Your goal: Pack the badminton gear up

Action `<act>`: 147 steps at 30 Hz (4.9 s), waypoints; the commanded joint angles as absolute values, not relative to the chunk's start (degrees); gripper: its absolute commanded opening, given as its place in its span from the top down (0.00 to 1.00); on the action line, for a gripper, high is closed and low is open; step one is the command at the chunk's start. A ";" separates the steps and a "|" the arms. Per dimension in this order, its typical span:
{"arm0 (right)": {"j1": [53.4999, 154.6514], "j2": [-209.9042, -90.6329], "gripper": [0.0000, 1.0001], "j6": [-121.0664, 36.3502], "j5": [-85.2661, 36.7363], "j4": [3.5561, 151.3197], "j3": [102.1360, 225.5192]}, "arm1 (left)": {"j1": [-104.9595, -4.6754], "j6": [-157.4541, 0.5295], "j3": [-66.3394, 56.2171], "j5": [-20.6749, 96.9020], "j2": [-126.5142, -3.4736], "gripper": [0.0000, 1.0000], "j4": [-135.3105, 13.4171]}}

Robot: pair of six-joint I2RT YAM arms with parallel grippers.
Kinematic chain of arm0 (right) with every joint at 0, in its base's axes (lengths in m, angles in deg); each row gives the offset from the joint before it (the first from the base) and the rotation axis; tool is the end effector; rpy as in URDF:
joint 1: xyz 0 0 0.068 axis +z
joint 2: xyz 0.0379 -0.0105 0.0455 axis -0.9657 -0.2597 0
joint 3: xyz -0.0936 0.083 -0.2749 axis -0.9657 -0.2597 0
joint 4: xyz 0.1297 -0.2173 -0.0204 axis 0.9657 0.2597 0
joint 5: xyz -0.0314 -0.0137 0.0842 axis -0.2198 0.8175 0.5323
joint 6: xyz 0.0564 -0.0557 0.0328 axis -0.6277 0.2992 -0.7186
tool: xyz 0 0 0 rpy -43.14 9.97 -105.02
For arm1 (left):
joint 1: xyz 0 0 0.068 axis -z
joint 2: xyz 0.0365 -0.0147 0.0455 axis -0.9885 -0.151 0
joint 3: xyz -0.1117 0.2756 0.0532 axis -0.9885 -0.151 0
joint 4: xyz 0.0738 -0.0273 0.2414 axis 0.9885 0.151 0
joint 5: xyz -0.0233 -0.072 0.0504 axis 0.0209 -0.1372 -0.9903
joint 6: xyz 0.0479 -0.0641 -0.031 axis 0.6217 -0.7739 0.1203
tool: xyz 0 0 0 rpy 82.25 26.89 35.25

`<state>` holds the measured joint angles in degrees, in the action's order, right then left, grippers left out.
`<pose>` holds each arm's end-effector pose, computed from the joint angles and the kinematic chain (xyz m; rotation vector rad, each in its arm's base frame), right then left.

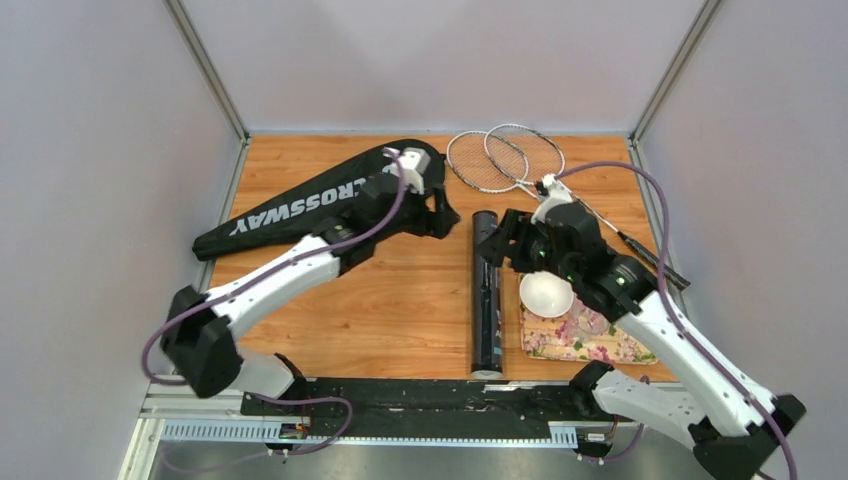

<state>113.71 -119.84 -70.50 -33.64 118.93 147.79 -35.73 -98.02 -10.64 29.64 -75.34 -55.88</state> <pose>0.1445 0.1131 0.3553 -0.0558 2.2355 0.6989 0.2664 -0.2715 0.3294 0.2568 2.0457 -0.8581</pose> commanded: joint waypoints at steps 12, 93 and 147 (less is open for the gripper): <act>117.66 -178.05 0.36 -92.30 -36.12 82.64 171.15 | -70.67 -79.09 -29.15 32.58 -49.00 0.18 -37.40; 105.45 -182.57 1.00 -83.44 7.73 99.34 191.55 | -59.61 -49.05 -21.78 41.00 -60.07 0.10 -44.71; 116.70 -172.27 0.39 -80.98 -27.95 91.09 166.07 | -63.30 -109.51 0.29 45.93 -71.76 1.00 -37.84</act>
<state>116.73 -170.09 -78.33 -26.54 97.60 166.95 -63.54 -106.02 -0.06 44.38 -74.73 -32.54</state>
